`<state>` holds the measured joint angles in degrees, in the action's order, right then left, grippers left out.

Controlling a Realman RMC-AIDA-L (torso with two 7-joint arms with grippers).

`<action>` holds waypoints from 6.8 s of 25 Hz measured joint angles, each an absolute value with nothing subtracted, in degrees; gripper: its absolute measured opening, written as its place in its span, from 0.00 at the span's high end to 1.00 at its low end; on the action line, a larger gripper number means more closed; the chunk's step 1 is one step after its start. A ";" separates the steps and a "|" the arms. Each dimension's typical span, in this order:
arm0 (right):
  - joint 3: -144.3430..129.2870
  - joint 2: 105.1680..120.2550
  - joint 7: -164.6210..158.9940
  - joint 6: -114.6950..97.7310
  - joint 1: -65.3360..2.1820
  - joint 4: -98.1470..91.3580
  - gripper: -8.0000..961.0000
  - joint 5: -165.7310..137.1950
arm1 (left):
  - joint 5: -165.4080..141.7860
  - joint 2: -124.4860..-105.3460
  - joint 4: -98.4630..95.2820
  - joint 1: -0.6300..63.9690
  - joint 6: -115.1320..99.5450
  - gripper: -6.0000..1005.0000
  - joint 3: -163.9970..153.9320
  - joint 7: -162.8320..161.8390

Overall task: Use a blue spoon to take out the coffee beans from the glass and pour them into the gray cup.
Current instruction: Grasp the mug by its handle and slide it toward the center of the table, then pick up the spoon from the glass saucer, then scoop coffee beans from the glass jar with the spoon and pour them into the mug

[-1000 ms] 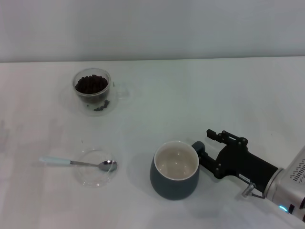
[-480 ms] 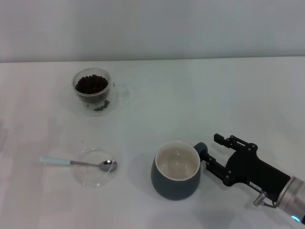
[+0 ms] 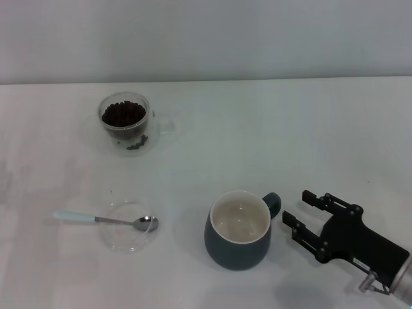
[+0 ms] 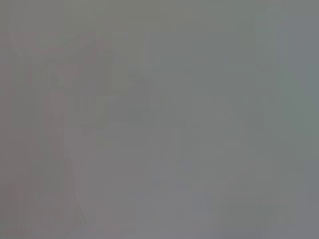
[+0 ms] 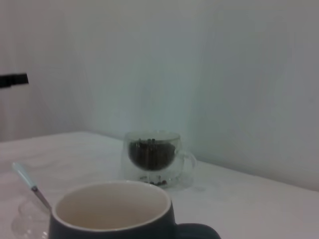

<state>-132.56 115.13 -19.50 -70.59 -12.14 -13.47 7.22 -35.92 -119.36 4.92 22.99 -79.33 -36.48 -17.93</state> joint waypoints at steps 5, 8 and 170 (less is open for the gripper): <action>-133.07 115.13 -21.69 -76.32 -11.96 -9.30 0.40 7.13 | -35.95 -119.35 4.92 22.98 -79.28 0.22 -36.47 -17.93; -132.55 115.14 -23.09 -80.05 -11.71 -6.15 0.40 7.50 | -36.00 -119.35 4.92 22.82 -79.27 0.22 -36.53 -18.27; -93.98 114.09 -19.78 -93.69 -18.60 -6.75 0.40 1.38 | -68.16 -106.56 -19.85 28.28 -75.46 0.86 -49.69 -103.14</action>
<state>-93.98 114.09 -19.78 -93.69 -18.60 -6.75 1.38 -68.16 -106.56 -19.85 28.28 -75.46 -49.69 -103.14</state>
